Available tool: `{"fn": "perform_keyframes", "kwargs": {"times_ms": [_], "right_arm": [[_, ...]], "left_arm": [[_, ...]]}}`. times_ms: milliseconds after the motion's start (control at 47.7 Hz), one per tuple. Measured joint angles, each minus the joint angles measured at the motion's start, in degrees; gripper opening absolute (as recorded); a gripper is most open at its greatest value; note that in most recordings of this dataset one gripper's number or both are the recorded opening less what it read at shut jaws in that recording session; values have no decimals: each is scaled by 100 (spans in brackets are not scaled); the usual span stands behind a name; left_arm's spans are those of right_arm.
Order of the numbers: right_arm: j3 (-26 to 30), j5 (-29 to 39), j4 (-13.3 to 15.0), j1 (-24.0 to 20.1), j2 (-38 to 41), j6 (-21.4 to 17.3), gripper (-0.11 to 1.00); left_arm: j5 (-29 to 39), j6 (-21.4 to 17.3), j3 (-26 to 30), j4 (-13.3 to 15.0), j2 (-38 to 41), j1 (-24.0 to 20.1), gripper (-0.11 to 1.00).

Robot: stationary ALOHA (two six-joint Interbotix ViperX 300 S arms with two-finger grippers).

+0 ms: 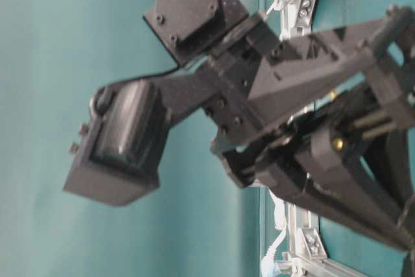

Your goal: Insert the wire through the string loop located on the left side.

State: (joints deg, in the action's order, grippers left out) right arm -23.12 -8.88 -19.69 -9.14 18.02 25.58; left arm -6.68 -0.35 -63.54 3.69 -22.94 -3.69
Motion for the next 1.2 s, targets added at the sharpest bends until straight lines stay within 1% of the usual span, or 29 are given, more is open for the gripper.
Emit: {"fn": "perform_keyframes", "kwargs": {"times_ms": [503,776,1195], "right_arm": [[422,9,18,26,290,-18,9],[501,18,18,26,343,-26,9],[554,18,26,26,378,-26,9]], "left_arm": [[70,0,-404,0,-519,0,74],[563,0,-519,0,-861,0,74],[800,9,-668,0,-1318,0,74]]}}
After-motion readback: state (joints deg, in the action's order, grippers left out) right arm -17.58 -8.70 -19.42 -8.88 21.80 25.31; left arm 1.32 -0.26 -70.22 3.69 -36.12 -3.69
